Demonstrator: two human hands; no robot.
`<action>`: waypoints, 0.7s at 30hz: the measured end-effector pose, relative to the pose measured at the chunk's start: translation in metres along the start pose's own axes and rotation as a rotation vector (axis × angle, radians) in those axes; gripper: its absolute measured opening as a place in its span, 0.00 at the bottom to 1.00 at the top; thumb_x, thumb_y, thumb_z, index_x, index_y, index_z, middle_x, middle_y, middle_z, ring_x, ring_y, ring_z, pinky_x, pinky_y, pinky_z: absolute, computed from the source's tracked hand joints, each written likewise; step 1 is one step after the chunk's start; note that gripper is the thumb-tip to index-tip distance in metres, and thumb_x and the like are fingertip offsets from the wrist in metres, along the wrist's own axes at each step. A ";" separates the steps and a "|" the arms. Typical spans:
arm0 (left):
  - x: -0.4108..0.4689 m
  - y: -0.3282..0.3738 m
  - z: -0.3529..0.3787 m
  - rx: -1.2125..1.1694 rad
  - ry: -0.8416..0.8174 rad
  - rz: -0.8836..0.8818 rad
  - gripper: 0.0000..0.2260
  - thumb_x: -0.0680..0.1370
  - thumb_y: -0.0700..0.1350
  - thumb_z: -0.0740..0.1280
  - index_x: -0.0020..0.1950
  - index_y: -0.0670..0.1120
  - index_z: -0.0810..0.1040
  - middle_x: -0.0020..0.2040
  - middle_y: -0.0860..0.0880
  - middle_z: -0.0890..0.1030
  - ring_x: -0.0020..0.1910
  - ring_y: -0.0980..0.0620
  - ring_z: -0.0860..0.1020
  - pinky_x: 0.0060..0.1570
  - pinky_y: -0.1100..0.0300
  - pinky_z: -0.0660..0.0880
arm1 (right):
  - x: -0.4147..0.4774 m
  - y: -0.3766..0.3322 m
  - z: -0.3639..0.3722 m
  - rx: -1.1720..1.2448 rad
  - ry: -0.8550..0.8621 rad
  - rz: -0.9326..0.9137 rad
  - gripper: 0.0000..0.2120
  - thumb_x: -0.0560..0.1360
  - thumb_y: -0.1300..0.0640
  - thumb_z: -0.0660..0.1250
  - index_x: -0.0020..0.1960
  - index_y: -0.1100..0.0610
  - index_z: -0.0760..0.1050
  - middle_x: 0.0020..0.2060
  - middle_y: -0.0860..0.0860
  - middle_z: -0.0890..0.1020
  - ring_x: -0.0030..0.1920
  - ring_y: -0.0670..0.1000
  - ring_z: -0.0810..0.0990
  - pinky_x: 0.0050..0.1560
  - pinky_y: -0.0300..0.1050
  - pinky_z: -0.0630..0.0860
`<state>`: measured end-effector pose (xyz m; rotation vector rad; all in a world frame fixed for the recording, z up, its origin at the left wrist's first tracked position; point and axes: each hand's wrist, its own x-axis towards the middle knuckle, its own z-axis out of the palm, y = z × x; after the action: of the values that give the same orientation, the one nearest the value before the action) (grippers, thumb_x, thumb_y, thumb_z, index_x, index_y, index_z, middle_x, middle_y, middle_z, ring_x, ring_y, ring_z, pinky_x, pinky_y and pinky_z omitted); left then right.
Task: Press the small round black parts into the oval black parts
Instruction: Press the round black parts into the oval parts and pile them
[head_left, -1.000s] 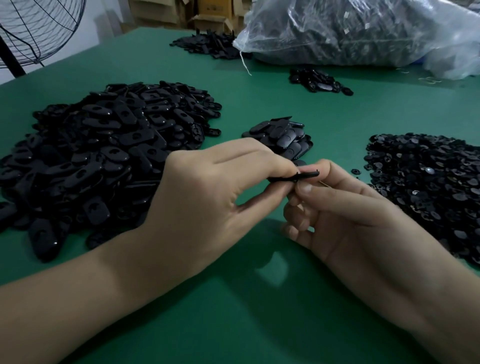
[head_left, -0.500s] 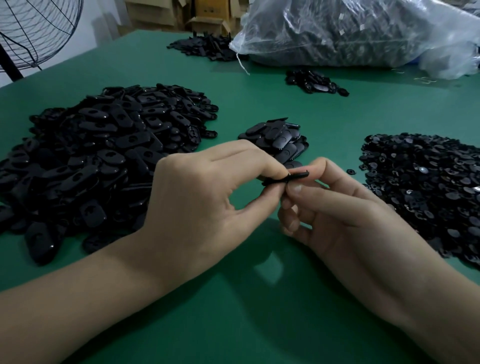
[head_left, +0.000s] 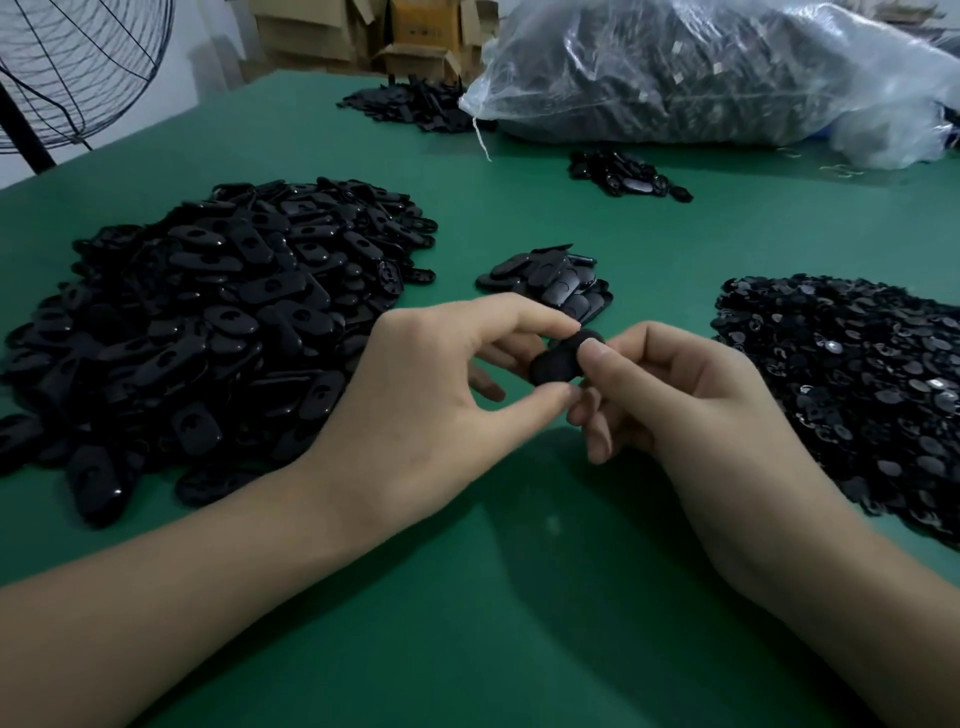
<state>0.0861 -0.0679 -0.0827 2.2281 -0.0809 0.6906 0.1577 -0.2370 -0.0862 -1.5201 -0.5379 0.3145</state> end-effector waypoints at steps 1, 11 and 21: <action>0.002 0.001 0.001 0.030 0.010 0.024 0.15 0.73 0.46 0.79 0.59 0.53 0.85 0.45 0.59 0.85 0.47 0.61 0.84 0.46 0.61 0.81 | 0.001 0.000 -0.001 -0.002 0.001 0.011 0.11 0.80 0.56 0.68 0.41 0.61 0.78 0.33 0.57 0.83 0.28 0.51 0.76 0.32 0.39 0.73; 0.074 -0.023 0.002 0.252 0.034 -0.081 0.11 0.73 0.55 0.77 0.54 0.55 0.87 0.45 0.60 0.86 0.46 0.66 0.82 0.51 0.66 0.78 | 0.011 0.007 -0.011 -0.208 0.081 -0.030 0.06 0.79 0.60 0.69 0.52 0.50 0.78 0.35 0.51 0.83 0.29 0.50 0.77 0.33 0.44 0.70; 0.108 -0.042 0.031 0.239 0.017 -0.140 0.15 0.74 0.60 0.75 0.57 0.55 0.86 0.43 0.62 0.81 0.46 0.61 0.81 0.52 0.61 0.76 | 0.016 0.005 -0.021 -0.216 0.132 -0.045 0.06 0.79 0.60 0.69 0.52 0.50 0.78 0.35 0.50 0.83 0.29 0.50 0.77 0.35 0.45 0.70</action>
<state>0.2028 -0.0436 -0.0735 2.4270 0.1732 0.6709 0.1825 -0.2467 -0.0885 -1.7208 -0.5127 0.1220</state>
